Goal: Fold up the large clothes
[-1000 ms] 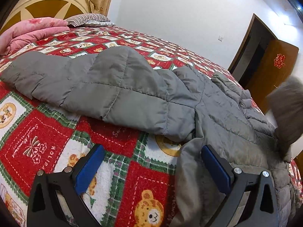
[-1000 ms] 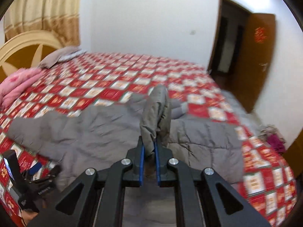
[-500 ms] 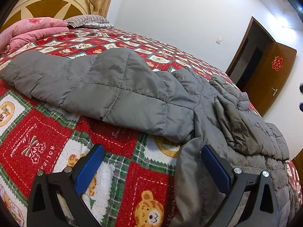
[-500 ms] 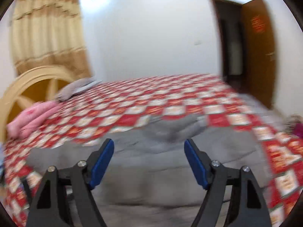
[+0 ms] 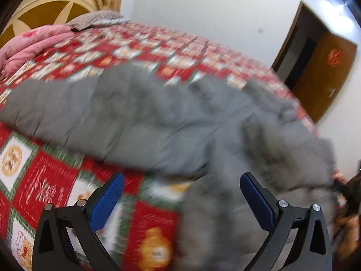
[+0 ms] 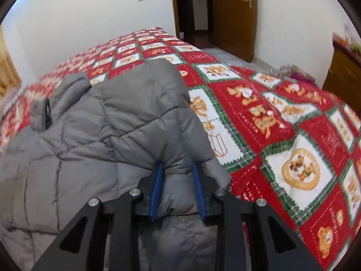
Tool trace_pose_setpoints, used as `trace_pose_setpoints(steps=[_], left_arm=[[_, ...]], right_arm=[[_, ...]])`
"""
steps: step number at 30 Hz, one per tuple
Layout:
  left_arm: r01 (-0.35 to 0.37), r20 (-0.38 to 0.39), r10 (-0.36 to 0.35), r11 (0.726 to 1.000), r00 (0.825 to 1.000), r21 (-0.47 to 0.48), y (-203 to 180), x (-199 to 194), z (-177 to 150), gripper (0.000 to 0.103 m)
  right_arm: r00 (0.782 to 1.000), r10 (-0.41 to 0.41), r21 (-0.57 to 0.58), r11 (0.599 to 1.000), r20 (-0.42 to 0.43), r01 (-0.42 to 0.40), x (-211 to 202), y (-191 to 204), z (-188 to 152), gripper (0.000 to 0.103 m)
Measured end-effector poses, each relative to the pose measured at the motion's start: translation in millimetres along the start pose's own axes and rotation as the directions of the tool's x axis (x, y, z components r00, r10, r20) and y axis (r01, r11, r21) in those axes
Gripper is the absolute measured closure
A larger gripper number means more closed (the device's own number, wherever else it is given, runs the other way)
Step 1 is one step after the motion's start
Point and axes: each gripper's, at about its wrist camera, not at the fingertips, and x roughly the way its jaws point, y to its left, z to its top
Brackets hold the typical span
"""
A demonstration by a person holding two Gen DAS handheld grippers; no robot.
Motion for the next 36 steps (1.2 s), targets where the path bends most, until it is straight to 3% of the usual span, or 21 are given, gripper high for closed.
trace_pose_setpoints(steps=[3,6,8,11,13,16,19,22,25,27,28,30,31,34,36], left_arm=[[0.007,0.034,-0.009,0.998,0.999,0.062,-40,-7,18,0.001],[-0.058,0.079,0.045,0.983,0.996,0.175,-85,10,21,0.001],[-0.112,0.066,0.1,0.971,0.993,0.21,-102,31,14,0.001],[-0.222,-0.025,0.236,0.94,0.971,0.26,-110,73,-3,0.001],[-0.242,-0.034,0.261,0.932,0.965,0.271,-107,85,-15,0.001],[-0.214,-0.049,0.232,0.947,0.971,0.239,-98,84,-13,0.001],[-0.149,-0.072,0.167,0.966,0.983,0.212,-84,67,-10,0.001],[-0.087,0.01,0.086,0.991,0.996,0.104,-58,22,-7,0.001],[-0.153,0.125,0.158,0.987,0.979,-0.052,1,-26,9,0.001],[-0.204,0.18,0.241,0.959,0.954,-0.198,54,-52,23,0.001],[-0.239,0.186,0.302,0.924,0.935,-0.3,88,-62,29,0.001],[-0.29,0.14,0.383,0.851,0.913,-0.437,137,-64,39,0.001],[-0.316,0.108,0.426,0.796,0.898,-0.516,167,-62,42,0.001],[-0.413,0.011,0.542,0.654,0.84,-0.633,219,-49,45,0.001],[-0.436,-0.043,0.551,0.608,0.834,-0.663,234,-39,40,0.001]], right_arm=[[0.997,-0.033,-0.008,0.999,0.071,0.034,-22,3,-3,0.069],[0.979,0.028,-0.062,0.998,0.202,-0.016,-67,15,-9,0.063],[0.979,0.083,-0.113,0.992,0.187,-0.063,-79,30,-12,0.046],[0.981,0.138,-0.155,0.981,0.138,-0.117,-74,41,-23,0.042],[0.988,0.117,-0.18,0.979,0.102,-0.098,-55,44,-33,0.042],[0.993,0.117,-0.142,0.983,-0.004,-0.116,-21,36,-47,0.041],[0.991,0.134,-0.125,0.983,0.004,-0.133,-22,33,-47,0.033],[0.99,0.137,-0.142,0.981,0.015,-0.133,-24,34,-50,0.026],[0.991,0.135,-0.151,0.98,0.015,-0.131,-25,36,-53,0.025],[0.992,0.128,-0.156,0.98,0.019,-0.124,-26,37,-54,0.025],[0.992,0.125,-0.159,0.98,0.019,-0.12,-25,38,-51,0.025],[0.992,0.121,-0.164,0.98,0.019,-0.116,-25,39,-50,0.024],[0.993,0.12,-0.165,0.98,0.019,-0.115,-24,39,-49,0.024],[0.993,0.118,-0.166,0.98,0.02,-0.113,-25,40,-49,0.024],[0.993,0.117,-0.168,0.98,0.021,-0.111,-25,40,-50,0.024]])
